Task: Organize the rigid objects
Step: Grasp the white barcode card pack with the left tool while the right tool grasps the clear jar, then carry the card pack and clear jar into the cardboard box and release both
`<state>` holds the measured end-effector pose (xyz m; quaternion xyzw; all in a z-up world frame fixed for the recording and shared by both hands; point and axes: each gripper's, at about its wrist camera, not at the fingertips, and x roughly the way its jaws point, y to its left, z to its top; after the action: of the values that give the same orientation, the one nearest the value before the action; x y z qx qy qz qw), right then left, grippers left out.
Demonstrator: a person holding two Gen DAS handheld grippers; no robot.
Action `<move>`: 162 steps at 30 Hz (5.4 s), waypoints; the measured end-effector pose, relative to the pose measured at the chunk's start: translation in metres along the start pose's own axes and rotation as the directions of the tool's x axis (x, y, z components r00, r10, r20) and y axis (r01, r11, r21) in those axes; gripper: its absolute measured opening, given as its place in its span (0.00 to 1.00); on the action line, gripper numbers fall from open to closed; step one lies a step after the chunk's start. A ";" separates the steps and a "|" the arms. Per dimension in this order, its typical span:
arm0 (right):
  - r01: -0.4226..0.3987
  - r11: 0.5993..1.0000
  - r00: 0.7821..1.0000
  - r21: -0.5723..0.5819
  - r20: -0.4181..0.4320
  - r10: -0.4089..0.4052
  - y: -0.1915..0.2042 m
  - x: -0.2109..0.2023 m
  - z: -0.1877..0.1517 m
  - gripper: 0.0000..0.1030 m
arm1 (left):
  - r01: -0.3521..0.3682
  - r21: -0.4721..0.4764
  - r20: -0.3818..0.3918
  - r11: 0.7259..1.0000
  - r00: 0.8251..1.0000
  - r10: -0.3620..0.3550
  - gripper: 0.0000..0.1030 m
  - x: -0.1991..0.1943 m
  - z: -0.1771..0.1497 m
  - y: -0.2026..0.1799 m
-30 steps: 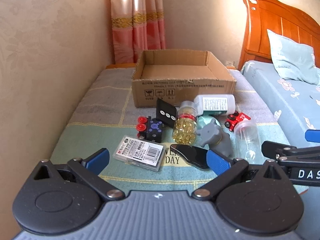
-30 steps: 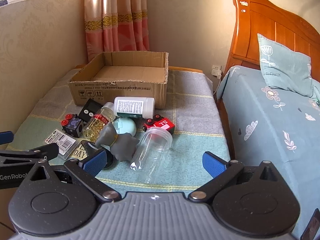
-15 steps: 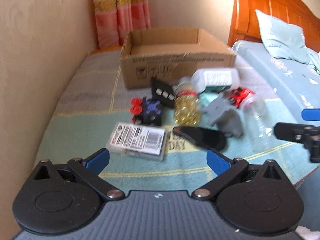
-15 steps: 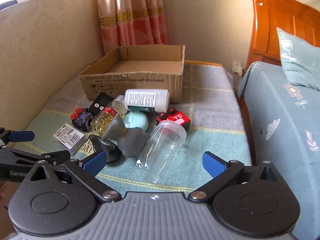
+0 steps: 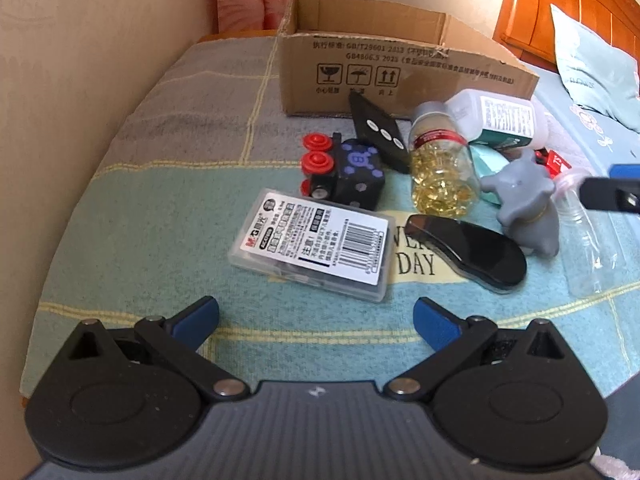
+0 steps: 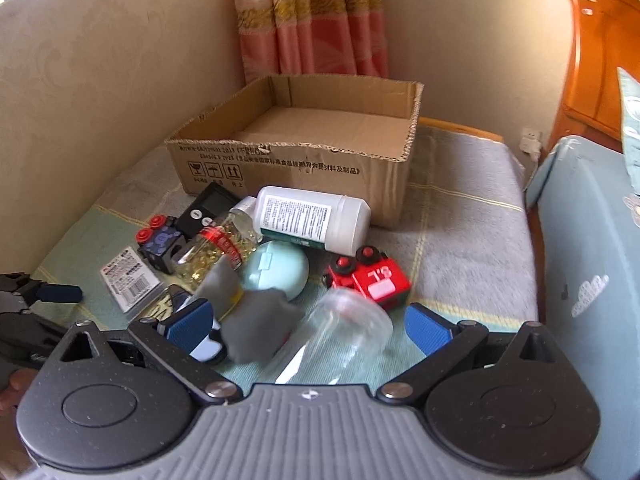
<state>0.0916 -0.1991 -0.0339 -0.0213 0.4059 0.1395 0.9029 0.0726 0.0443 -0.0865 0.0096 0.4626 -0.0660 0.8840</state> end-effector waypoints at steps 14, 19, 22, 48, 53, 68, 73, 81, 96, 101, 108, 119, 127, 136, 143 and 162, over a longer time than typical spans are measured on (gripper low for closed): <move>-0.122 0.993 0.978 -0.011 -0.172 0.118 -0.006 0.008 -0.003 1.00 | 0.002 0.035 0.014 0.999 1.000 -0.002 0.99 0.003 0.001 0.001; -0.122 0.993 0.972 0.002 -0.200 0.120 0.007 -0.011 -0.022 1.00 | 0.002 0.036 0.020 0.999 1.000 -0.003 0.99 0.002 -0.001 0.001; -0.054 0.998 0.979 -0.032 -0.198 0.047 0.026 -0.013 -0.029 1.00 | 0.006 0.043 0.019 0.999 1.000 -0.007 0.99 0.002 -0.001 0.001; 0.146 0.989 0.966 -0.007 -0.214 -0.145 0.002 0.020 -0.047 1.00 | 0.070 0.140 -0.009 0.988 0.998 -0.069 1.00 0.023 0.029 0.013; 0.150 0.989 0.966 -0.003 -0.213 -0.147 0.003 0.021 -0.047 1.00 | 0.069 0.145 -0.011 0.987 0.998 -0.068 1.00 0.029 0.039 0.009; 0.112 0.993 0.957 -0.049 -0.264 -0.121 0.002 0.030 -0.035 1.00 | 0.069 0.138 0.019 0.988 0.997 -0.072 1.00 0.028 0.031 0.007; 0.106 0.993 0.954 -0.059 -0.275 -0.118 0.004 0.035 -0.029 1.00 | 0.074 0.145 0.003 0.987 0.997 -0.076 1.00 0.029 0.034 0.008; 0.104 0.993 0.952 -0.063 -0.283 -0.118 0.004 0.036 -0.028 1.00 | 0.111 0.201 -0.055 0.973 0.993 -0.102 0.96 0.032 0.045 0.008; 0.124 0.988 0.950 -0.091 -0.278 -0.144 0.009 0.033 -0.026 1.00 | 0.127 0.222 -0.083 0.967 0.990 -0.111 0.88 0.033 0.052 0.006; 0.110 0.991 0.958 -0.076 -0.258 -0.126 0.013 0.025 -0.023 1.00 | 0.128 0.217 -0.082 0.968 0.990 -0.112 0.88 0.033 0.051 0.007; 0.128 0.988 0.956 -0.089 -0.254 -0.147 0.014 0.020 -0.021 0.92 | 0.131 0.216 -0.084 0.968 0.990 -0.115 0.88 0.031 0.051 0.007; 0.097 0.989 0.973 -0.113 -0.198 -0.118 0.015 0.000 -0.003 0.92 | 0.167 0.166 -0.046 0.972 0.986 -0.162 0.87 -0.001 0.056 0.018; 0.058 0.990 0.994 -0.130 -0.081 -0.069 0.010 -0.016 0.046 0.92 | 0.117 0.239 0.136 0.964 0.979 -0.152 0.88 -0.037 0.122 0.008; 0.062 0.990 0.998 -0.130 0.016 -0.060 0.002 -0.008 0.111 0.92 | 0.046 0.280 0.223 0.959 0.968 -0.112 0.88 0.003 0.223 -0.029; 0.072 0.990 0.997 -0.118 0.031 -0.069 -0.001 0.006 0.131 0.92 | -0.004 0.262 0.213 0.965 0.976 -0.053 0.90 0.040 0.236 -0.035; 0.147 0.987 0.987 -0.065 -0.056 -0.151 -0.012 0.124 0.235 0.94 | -0.007 0.110 0.218 0.994 0.976 -0.017 0.98 -0.026 0.116 0.011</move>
<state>0.3436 -0.1465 0.0309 -0.0834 0.4260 0.0831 0.8970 0.1540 0.0489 0.0005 0.0498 0.3585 -0.0942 0.9274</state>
